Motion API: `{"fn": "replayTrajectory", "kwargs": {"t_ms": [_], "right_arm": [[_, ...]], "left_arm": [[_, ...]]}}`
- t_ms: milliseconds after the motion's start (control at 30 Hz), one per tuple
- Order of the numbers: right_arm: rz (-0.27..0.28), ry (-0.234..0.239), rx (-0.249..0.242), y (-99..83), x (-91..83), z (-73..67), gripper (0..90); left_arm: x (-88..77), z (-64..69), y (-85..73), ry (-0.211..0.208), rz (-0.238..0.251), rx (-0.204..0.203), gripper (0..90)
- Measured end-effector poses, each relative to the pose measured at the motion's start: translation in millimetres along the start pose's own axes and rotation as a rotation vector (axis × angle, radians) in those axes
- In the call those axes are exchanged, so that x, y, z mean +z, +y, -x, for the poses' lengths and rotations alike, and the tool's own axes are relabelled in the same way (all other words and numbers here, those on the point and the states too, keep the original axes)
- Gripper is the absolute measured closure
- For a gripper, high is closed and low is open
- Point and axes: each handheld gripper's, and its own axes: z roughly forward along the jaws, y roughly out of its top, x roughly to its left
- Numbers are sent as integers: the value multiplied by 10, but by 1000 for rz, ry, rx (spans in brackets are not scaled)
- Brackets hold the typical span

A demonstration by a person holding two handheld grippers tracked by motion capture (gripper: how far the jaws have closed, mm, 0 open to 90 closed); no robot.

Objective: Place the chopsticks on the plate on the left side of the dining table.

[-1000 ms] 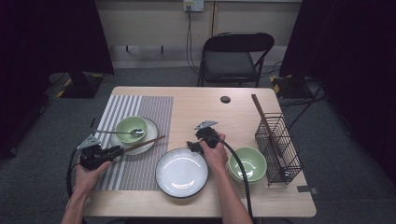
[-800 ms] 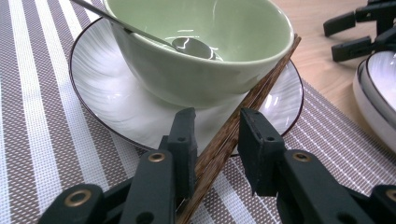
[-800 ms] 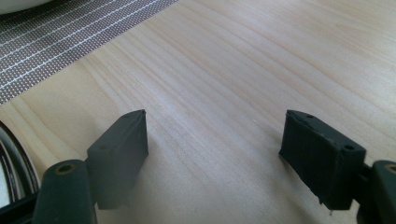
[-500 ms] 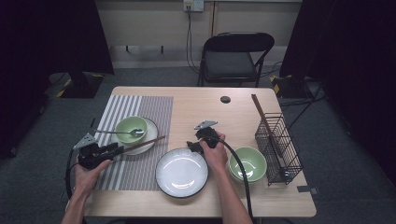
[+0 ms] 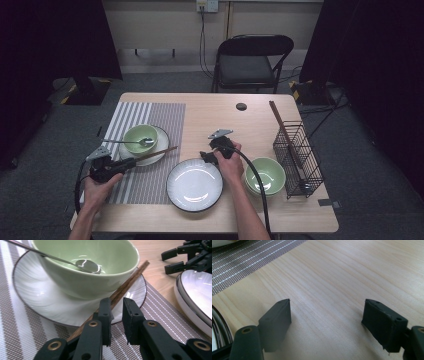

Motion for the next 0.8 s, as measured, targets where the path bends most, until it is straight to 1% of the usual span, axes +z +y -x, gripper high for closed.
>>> {"fn": "replayTrajectory", "kwargs": {"t_ms": [100, 133, 233, 333, 367, 400, 433, 533, 667, 800], "right_arm": [[0, 0, 0, 0, 0, 0, 223], [0, 0, 0, 0, 0, 0, 223], [0, 0, 0, 0, 0, 0, 223], [0, 0, 0, 0, 0, 0, 223], [0, 0, -1, 0, 0, 1, 223], [1, 1, 2, 0, 0, -1, 223], [0, 0, 0, 0, 0, 0, 223], [0, 0, 0, 0, 0, 0, 223], [0, 0, 0, 0, 0, 0, 223], [0, 0, 0, 0, 0, 0, 223]], "left_arm": [[3, -6, -8, 9, 3, -5, 776], [1, -12, -7, 14, -2, 7, 777], [6, -20, -11, 7, 4, -9, 779], [11, -20, -10, 15, 9, -16, 778], [13, -21, -10, 18, 10, -15, 778], [12, -27, -7, 23, 4, -3, 776], [14, -31, -7, 20, 4, 0, 775], [15, -27, -7, 22, 4, 3, 777], [21, -31, -7, 26, 8, -7, 776], [22, -29, -7, 28, 2, -5, 762]]}}
